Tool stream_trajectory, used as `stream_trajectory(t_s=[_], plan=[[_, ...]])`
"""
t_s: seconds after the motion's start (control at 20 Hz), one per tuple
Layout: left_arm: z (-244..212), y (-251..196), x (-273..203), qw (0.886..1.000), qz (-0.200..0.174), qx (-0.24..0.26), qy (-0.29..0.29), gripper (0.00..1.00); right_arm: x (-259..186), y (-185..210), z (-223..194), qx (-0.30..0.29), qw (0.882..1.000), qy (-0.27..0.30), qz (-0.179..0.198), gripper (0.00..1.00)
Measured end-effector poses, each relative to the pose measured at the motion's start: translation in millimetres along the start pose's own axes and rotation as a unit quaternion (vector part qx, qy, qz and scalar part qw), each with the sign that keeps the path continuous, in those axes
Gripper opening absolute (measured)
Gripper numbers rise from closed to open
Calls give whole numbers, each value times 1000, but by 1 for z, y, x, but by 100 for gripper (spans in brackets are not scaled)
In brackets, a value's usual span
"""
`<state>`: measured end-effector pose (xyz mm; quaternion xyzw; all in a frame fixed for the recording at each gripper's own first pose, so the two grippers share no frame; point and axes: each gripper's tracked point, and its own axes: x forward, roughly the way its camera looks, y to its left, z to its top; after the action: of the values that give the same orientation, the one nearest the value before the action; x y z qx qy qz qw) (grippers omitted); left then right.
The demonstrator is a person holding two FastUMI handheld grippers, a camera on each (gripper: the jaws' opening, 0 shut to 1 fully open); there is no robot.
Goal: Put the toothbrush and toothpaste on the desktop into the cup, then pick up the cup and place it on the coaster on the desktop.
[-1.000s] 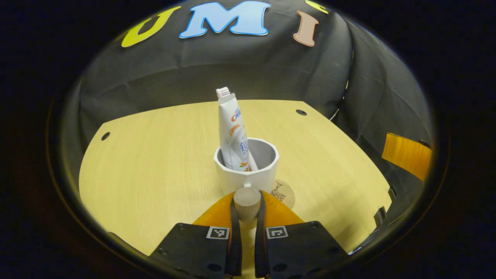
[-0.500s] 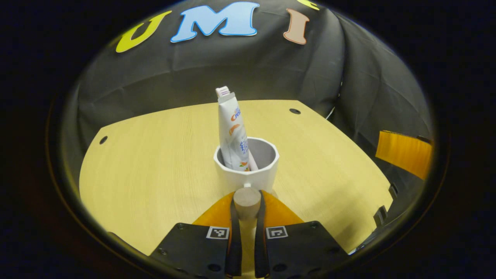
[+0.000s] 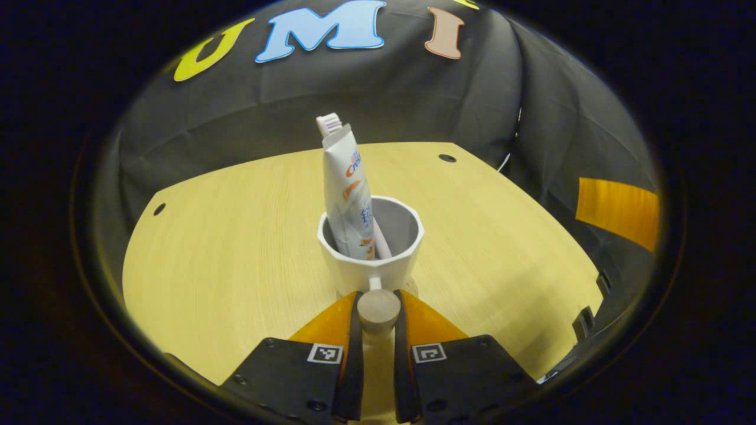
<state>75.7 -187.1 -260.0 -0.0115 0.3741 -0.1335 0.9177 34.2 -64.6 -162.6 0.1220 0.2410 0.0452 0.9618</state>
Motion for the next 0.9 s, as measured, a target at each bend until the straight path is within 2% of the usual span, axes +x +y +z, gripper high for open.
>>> stream_trajectory(t_s=[0.15,0.25,0.3,0.45,0.55,0.65,0.9], plan=[[-1,-5,-3,1000,-4,-7,-8,32,-2,-1,1,-3,1000,-5,6,84],[1,-9,-7,1000,-6,-13,-16,44,-5,-1,3,-5,1000,-8,12,84],[2,-7,-10,1000,-3,-16,-23,56,-7,-1,4,-6,1000,-10,14,84],[6,-9,-26,999,0,-27,-45,65,-9,-2,8,-12,1000,-20,20,84],[14,-9,-41,997,13,-30,-67,67,-12,-2,13,-18,999,-29,22,84],[26,-4,-52,995,28,-33,-93,86,-15,-3,19,-27,999,-42,22,84],[70,19,-101,978,76,-38,-191,87,-24,0,41,-52,995,-78,17,84]])
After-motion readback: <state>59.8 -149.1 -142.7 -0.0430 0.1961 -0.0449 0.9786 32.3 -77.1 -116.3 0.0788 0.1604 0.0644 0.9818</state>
